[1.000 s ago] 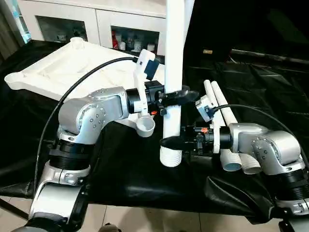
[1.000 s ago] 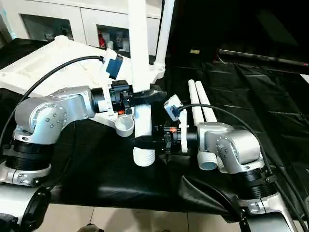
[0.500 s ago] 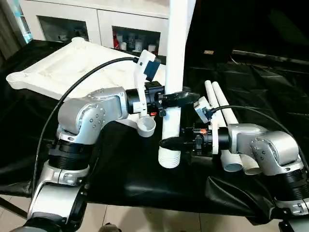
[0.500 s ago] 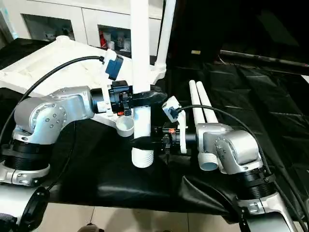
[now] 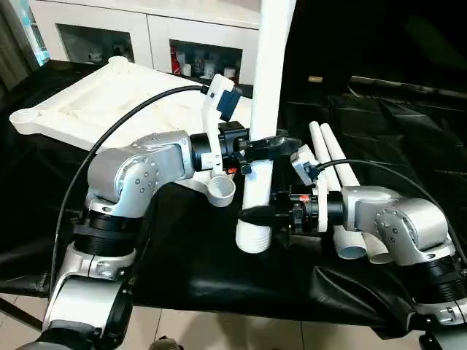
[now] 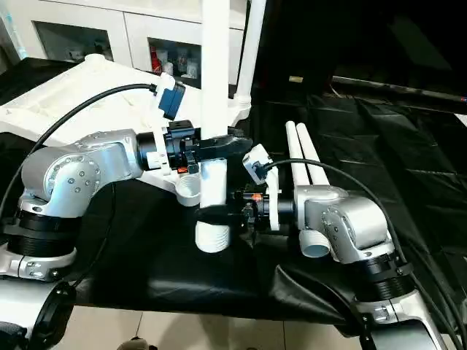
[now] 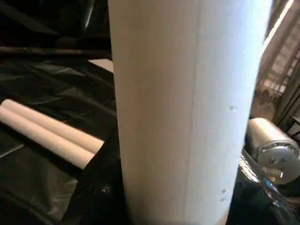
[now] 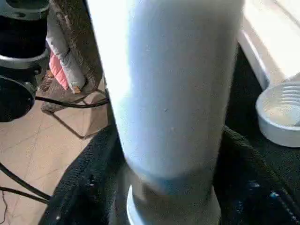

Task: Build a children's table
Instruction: Pick table leg

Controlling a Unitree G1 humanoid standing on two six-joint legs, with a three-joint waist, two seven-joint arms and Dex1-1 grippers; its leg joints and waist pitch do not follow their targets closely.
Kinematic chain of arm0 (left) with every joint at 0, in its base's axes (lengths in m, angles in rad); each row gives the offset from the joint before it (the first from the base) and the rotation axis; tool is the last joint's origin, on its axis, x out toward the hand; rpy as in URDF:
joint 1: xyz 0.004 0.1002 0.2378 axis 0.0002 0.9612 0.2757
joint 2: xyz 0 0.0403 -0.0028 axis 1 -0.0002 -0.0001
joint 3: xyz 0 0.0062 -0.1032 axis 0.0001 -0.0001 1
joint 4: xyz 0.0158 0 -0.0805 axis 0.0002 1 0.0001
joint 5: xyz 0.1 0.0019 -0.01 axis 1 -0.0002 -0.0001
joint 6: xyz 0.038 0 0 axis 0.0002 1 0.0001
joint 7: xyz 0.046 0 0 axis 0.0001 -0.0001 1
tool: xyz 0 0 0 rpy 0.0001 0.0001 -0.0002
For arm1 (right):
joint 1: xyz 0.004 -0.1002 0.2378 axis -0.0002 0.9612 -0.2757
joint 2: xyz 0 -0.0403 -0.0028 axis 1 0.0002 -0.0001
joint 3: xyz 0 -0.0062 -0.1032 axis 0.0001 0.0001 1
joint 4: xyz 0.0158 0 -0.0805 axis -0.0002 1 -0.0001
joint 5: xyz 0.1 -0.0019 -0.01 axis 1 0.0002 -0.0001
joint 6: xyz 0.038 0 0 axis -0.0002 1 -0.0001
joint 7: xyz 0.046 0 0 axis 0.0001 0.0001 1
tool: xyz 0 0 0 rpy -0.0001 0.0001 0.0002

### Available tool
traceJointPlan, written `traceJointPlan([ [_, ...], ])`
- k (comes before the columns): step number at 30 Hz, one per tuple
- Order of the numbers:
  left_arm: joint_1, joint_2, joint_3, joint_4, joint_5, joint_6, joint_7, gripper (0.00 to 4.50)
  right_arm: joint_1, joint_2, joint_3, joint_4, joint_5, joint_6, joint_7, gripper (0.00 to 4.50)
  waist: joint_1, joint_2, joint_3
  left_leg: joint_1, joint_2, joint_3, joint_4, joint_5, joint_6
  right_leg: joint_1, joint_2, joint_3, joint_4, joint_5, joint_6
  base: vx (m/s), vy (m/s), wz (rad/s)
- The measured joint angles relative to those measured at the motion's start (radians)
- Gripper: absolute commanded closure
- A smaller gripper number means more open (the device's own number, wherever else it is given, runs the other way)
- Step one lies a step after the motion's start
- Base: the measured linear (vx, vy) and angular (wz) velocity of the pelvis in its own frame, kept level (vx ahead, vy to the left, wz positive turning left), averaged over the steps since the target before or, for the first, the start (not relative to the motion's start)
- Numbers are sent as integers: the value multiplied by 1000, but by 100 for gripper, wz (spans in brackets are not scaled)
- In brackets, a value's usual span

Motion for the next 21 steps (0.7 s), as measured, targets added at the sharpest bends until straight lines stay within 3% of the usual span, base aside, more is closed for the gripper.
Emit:
traceJointPlan([
  [21,0,27,-28,-5,9,-18,-43,265,0,8,8,24,-13,-8,3,185,0,0,0,0,0,0,0,0,0,0,0,0,1,0,0,0,0,0],
])
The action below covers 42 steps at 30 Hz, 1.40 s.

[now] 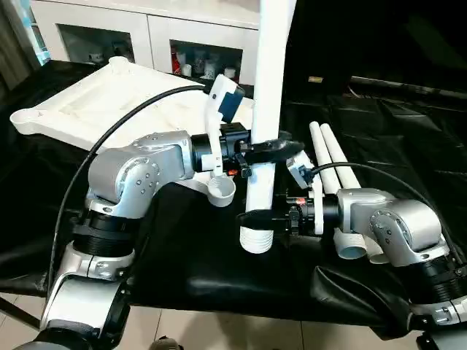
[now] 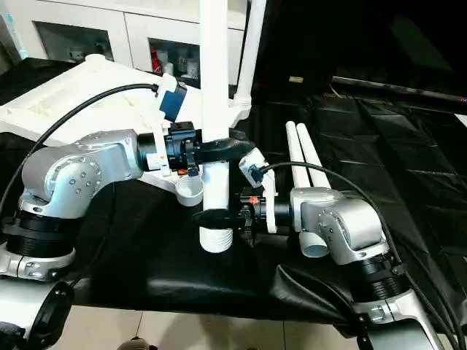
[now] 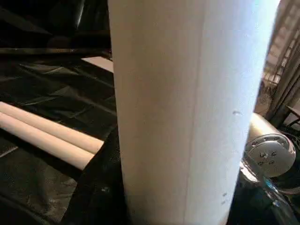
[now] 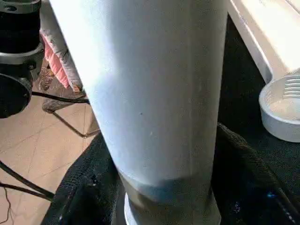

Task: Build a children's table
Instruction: Pick table leg

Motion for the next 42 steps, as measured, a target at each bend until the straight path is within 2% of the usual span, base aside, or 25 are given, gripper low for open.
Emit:
traceJointPlan([
  [3,0,0,-1,0,0,-1,-2,265,0,0,0,0,0,0,0,185,0,0,0,0,0,0,0,0,0,0,0,0,0,0,0,0,0,0],
  [4,0,0,-1,0,0,-2,-3,265,0,0,0,0,0,0,1,215,0,0,0,0,0,0,0,0,0,0,0,0,0,0,0,0,0,0],
  [9,0,0,-3,2,1,-4,-6,265,0,0,7,-6,-1,-9,9,241,0,0,0,0,0,0,0,0,0,0,0,0,0,0,0,0,0,0],
  [20,0,-4,-5,17,13,-28,-4,265,0,4,8,-9,-13,-23,-6,249,0,0,0,1,0,0,0,0,0,0,0,0,1,0,0,0,0,0],
  [21,0,-4,-5,17,13,-29,-1,230,0,7,8,-9,-13,-23,-8,250,0,0,0,1,0,0,0,0,0,0,0,0,1,0,0,0,0,0],
  [22,0,-5,-4,18,14,-31,2,230,0,9,7,-9,-13,-23,-10,250,0,0,0,1,0,0,0,0,0,0,0,0,1,0,0,0,0,0],
  [24,0,-22,10,32,11,-29,24,193,0,12,5,-9,-12,-24,-16,251,0,0,0,1,0,0,0,0,0,1,0,0,1,0,0,0,0,0],
  [27,-2,-52,60,43,-13,-29,47,182,5,25,4,-7,-12,-24,-34,254,0,0,0,1,0,0,0,0,0,1,0,0,1,0,0,0,0,0],
  [28,-2,-55,70,43,-21,-30,50,155,6,31,3,-7,-12,-25,-37,256,0,0,0,1,0,0,0,0,0,1,0,0,1,0,0,0,0,0],
  [30,-2,-89,107,48,-24,-82,78,148,7,56,-17,3,-12,-35,-68,256,0,0,0,1,0,0,0,0,0,1,0,0,1,0,-1,0,0,0],
  [32,-3,-151,173,61,-43,-160,125,145,7,98,-61,24,-11,-57,-120,256,0,0,0,1,0,0,1,0,0,2,0,0,1,0,-1,0,0,0],
  [33,-4,-194,229,79,-72,-208,166,145,4,130,-95,43,-9,-81,-161,257,0,0,0,2,0,0,1,0,0,2,0,0,1,0,-1,0,0,0],
  [35,-8,-235,287,101,-106,-257,210,145,1,157,-127,61,-8,-109,-209,257,-1,0,0,2,0,0,1,0,0,2,0,0,1,1,-1,0,0,0],
  [40,-13,-232,395,181,-134,-357,254,145,-8,211,-219,108,-21,-202,-355,257,-5,1,0,2,-1,0,1,0,0,2,0,0,0,1,-1,0,0,0],
  [41,-13,-224,401,195,-131,-371,253,145,-9,213,-229,119,-29,-222,-379,257,-6,2,1,2,-1,0,1,0,0,2,0,0,0,1,-1,0,0,0],
  [42,-13,-192,384,215,-92,-400,246,145,-10,216,-236,133,-55,-254,-415,257,-6,2,1,2,-1,0,0,0,0,2,0,0,0,1,-1,0,0,0],
])
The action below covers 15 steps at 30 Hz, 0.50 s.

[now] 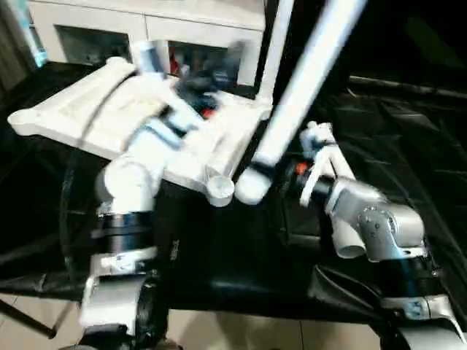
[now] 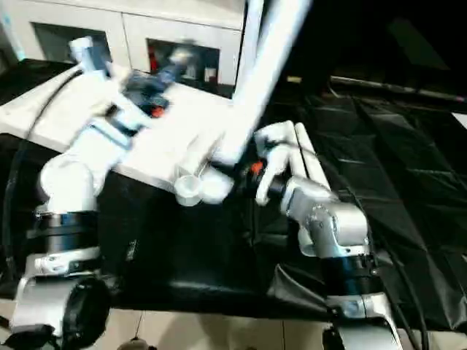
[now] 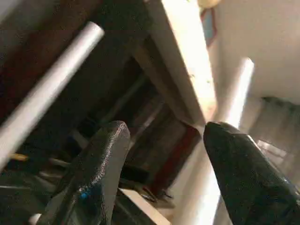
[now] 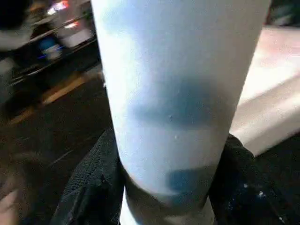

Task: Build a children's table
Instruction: Pick table leg

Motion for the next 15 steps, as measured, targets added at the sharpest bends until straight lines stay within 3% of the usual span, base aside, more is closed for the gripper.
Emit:
traceJointPlan([
  [2,1,95,-89,44,129,-76,-37,145,1,-8,1,19,-49,-42,-47,257,-1,1,0,0,0,0,0,0,0,0,0,0,0,0,0,0,0,0],
  [5,-1,276,-360,182,432,-261,-133,145,27,-44,1,31,-120,-78,-103,257,1,5,-1,2,0,-1,-2,0,0,3,0,0,-3,-1,3,0,0,0],
  [9,-13,341,-584,385,675,-431,-212,145,52,-51,-1,25,-140,-83,-122,257,-5,9,1,0,0,-1,-2,0,0,2,-1,1,-4,0,4,0,0,0],
  [11,-28,368,-666,492,765,-486,-245,145,74,-56,-1,4,-140,-81,-125,257,-15,13,3,0,0,-1,-2,0,0,1,-1,1,-3,0,4,0,0,0],
  [15,-92,399,-736,629,874,-570,-272,145,114,-68,-12,-32,-140,-69,-136,257,-22,17,4,2,0,0,-3,0,-1,1,0,0,-1,1,3,0,0,0],
])
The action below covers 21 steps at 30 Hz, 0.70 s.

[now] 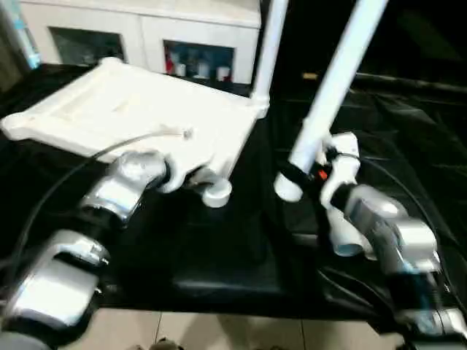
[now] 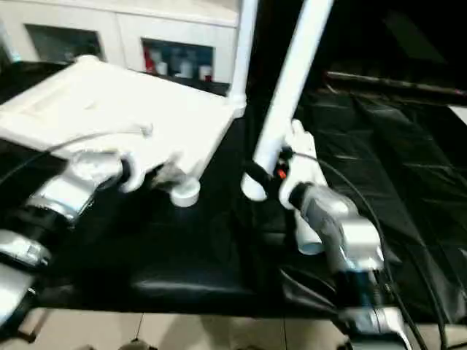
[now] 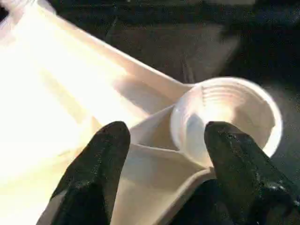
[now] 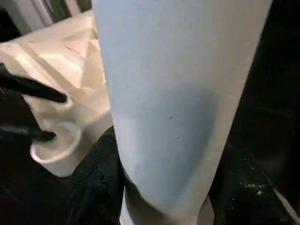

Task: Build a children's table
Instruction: Pick table leg

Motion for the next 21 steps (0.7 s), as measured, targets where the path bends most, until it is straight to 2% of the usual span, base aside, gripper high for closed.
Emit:
traceJointPlan([
  [3,-47,8,-29,77,53,-46,-1,145,23,-2,-1,-51,1,8,-2,257,-10,15,-4,2,0,0,0,0,0,2,0,2,0,1,-1,0,0,0],
  [7,-81,5,-40,162,74,-103,2,145,53,-3,-5,-95,6,29,-10,257,-19,25,-4,5,0,0,0,1,-1,3,0,2,0,2,-3,0,0,0],
  [9,-95,3,-27,195,68,-107,-5,145,66,-4,-9,-103,17,38,-18,257,-24,26,-4,5,0,0,0,1,-1,3,1,2,0,2,-4,0,0,0],
  [11,-106,0,31,225,27,-93,-37,145,76,-11,-21,-111,23,53,-19,257,-27,27,-4,4,0,0,0,1,-1,3,1,2,0,3,-5,0,0,0],
  [13,-120,-3,119,230,-56,-51,-91,145,77,-21,-26,-120,24,63,-19,257,-25,27,-4,3,0,0,1,1,-1,2,1,2,0,3,-5,0,0,0],
  [15,-152,-1,150,232,-94,-32,-134,145,75,-20,-27,-123,26,63,-17,257,-22,26,-4,2,0,0,1,1,-1,1,1,2,0,3,-5,0,0,0],
  [18,-174,17,150,233,-102,-31,-178,145,68,-20,-26,-123,27,63,-13,257,-21,26,-4,2,0,1,1,0,0,2,0,2,-2,3,-5,0,0,0],
  [21,-176,56,99,268,-40,-28,-252,145,67,-29,-20,-122,31,63,7,257,-22,26,-3,1,0,1,0,0,1,1,0,3,-3,3,-5,0,0,0],
])
